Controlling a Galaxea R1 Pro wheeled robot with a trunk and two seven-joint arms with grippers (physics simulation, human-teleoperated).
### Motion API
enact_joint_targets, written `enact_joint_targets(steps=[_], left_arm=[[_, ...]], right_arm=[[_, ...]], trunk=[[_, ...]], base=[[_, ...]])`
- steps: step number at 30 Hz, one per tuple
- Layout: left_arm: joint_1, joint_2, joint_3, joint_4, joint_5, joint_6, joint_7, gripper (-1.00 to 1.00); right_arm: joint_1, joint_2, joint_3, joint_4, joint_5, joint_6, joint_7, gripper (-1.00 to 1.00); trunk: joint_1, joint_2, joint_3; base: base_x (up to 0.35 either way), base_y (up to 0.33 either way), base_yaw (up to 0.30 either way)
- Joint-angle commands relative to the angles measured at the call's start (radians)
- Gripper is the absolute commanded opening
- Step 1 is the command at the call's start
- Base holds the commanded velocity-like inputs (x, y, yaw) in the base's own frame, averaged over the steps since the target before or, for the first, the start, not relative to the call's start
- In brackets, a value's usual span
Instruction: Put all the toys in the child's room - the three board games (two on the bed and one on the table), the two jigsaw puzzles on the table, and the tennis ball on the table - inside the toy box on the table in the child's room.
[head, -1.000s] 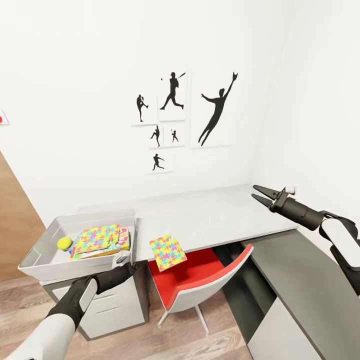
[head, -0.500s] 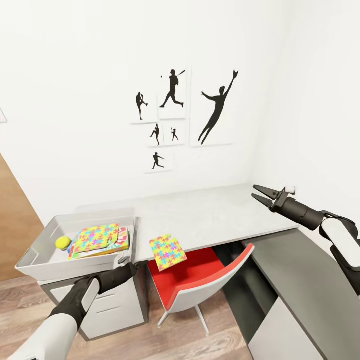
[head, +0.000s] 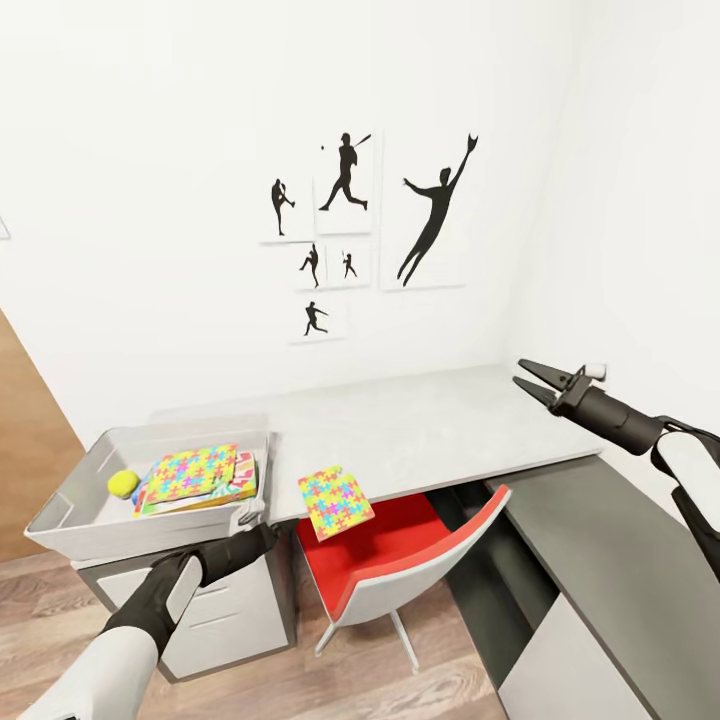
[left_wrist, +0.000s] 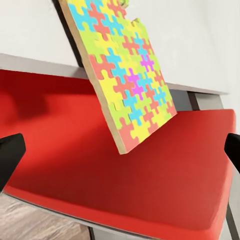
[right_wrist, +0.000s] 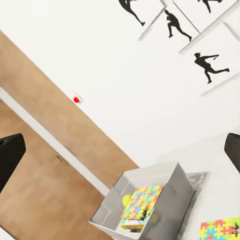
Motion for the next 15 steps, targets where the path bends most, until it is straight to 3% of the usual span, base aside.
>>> enact_joint_targets(steps=[1,15], left_arm=[[-0.001,-0.001,0.002,0.001,0.005,0.001,-0.002,1.00],[-0.001,-0.016,-0.001,0.003,0.001,-0.027,-0.002,1.00]], right_arm=[[-0.001,-0.001,-0.001,-0.001,-0.006,0.005,0.000,1.00],[0.000,0.000,-0.010,-0.011,-0.004,0.047,0.000,1.00]], trunk=[[0.004,-0.008,-0.005],[0.058,-0.106,-0.049]], base=[[0.000,0.000,0.000],[0.000,0.000,0.000]])
